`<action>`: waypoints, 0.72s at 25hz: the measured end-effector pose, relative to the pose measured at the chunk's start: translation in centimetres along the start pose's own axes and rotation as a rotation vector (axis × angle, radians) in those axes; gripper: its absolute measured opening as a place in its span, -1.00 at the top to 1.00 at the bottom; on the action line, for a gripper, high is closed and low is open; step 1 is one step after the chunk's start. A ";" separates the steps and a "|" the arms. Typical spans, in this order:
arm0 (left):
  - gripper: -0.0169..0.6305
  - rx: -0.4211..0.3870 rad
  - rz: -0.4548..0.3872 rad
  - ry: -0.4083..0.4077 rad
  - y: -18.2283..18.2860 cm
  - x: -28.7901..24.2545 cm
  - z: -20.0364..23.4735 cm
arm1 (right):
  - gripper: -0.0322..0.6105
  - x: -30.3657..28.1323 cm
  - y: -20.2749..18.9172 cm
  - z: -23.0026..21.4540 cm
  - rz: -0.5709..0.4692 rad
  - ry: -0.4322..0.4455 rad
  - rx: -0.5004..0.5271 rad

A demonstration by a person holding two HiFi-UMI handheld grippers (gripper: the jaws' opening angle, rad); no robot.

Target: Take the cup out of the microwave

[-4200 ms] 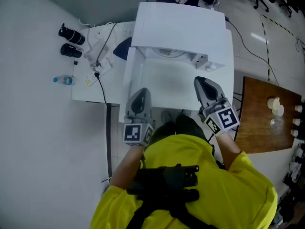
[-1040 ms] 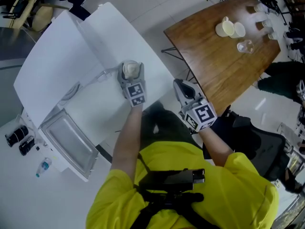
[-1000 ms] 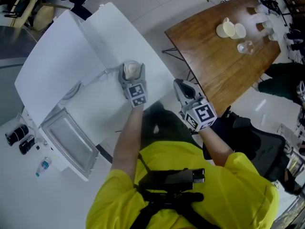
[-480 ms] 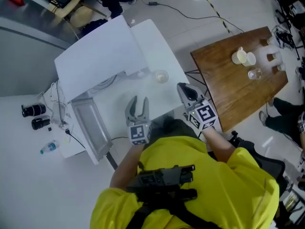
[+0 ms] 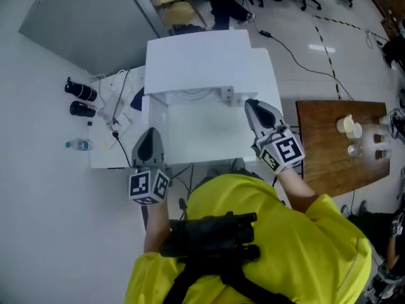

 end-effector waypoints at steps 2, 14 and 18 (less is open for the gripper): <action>0.95 -0.002 -0.010 0.029 1.2 2.2 1.9 | 0.89 -0.3 1.1 1.6 -0.018 0.023 0.001; 0.95 0.005 -0.034 0.111 0.9 5.6 6.3 | 0.89 -0.3 0.3 3.9 0.012 0.011 0.008; 0.95 0.008 -0.036 0.091 1.0 5.2 6.0 | 0.89 0.4 0.4 4.3 0.009 -0.001 0.012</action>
Point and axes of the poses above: the fingertips, and each gripper's own axes: x backward along the fingers, z to its left, y out of its top, the point moved 5 cm from there along x, backward along the fingers, and after that the axes turned 1 degree about z, right-handed, at the moved point
